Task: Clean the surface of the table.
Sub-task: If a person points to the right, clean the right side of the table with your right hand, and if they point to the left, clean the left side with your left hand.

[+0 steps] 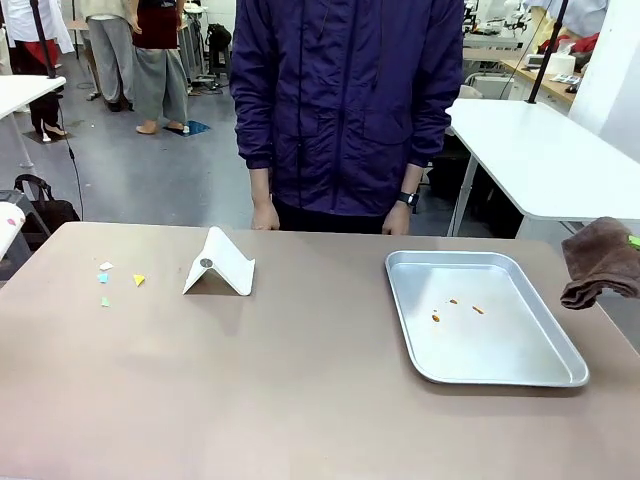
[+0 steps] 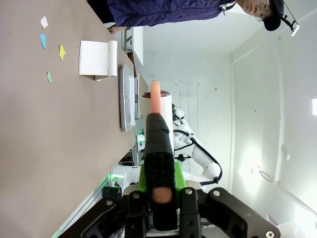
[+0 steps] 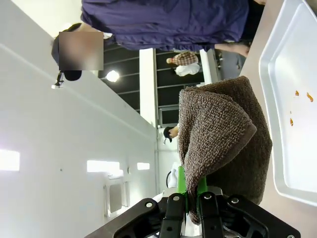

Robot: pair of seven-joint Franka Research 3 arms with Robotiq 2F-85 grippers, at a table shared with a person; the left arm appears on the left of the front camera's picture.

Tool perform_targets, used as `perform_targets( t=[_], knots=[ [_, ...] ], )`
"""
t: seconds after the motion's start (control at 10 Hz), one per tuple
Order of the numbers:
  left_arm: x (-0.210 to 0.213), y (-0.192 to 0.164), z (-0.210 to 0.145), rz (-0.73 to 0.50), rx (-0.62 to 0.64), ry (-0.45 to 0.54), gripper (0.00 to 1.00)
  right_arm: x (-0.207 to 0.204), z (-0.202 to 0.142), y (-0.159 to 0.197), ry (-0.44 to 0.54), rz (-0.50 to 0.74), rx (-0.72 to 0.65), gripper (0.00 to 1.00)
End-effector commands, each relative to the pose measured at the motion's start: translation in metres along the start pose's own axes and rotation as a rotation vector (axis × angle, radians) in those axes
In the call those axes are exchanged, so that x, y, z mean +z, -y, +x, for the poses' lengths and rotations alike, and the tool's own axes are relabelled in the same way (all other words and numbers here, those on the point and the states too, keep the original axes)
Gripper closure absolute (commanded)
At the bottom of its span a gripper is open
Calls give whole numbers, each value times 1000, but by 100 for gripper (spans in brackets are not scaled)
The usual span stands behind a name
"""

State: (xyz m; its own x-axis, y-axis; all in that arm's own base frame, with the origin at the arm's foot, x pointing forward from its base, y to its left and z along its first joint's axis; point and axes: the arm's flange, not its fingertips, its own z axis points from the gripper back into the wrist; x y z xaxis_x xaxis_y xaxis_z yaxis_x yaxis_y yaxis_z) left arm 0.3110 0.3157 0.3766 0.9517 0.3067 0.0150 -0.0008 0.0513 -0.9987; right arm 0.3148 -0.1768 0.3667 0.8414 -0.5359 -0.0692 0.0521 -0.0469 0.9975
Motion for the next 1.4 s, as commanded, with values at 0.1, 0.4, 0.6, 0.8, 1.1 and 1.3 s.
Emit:
perform_targets(
  t=[0.1,0.4,0.6,0.8,1.1,1.3],
  knots=[
    [-1,3,-3,2,-6,-7,100,-2,0,-6,4,-7,-2,100],
    [-1,3,-3,2,-6,-7,100,-2,0,-6,4,-7,-2,100],
    [-1,3,-3,2,-6,-7,100,-2,0,-6,4,-7,-2,100],
    [-1,3,-3,2,-6,-7,100,-2,0,-6,4,-7,-2,100],
    [-1,3,-3,2,-6,-7,100,-2,0,-6,4,-7,-2,100],
    [-1,3,-3,2,-6,-7,100,-2,0,-6,4,-7,-2,100]
  ],
)
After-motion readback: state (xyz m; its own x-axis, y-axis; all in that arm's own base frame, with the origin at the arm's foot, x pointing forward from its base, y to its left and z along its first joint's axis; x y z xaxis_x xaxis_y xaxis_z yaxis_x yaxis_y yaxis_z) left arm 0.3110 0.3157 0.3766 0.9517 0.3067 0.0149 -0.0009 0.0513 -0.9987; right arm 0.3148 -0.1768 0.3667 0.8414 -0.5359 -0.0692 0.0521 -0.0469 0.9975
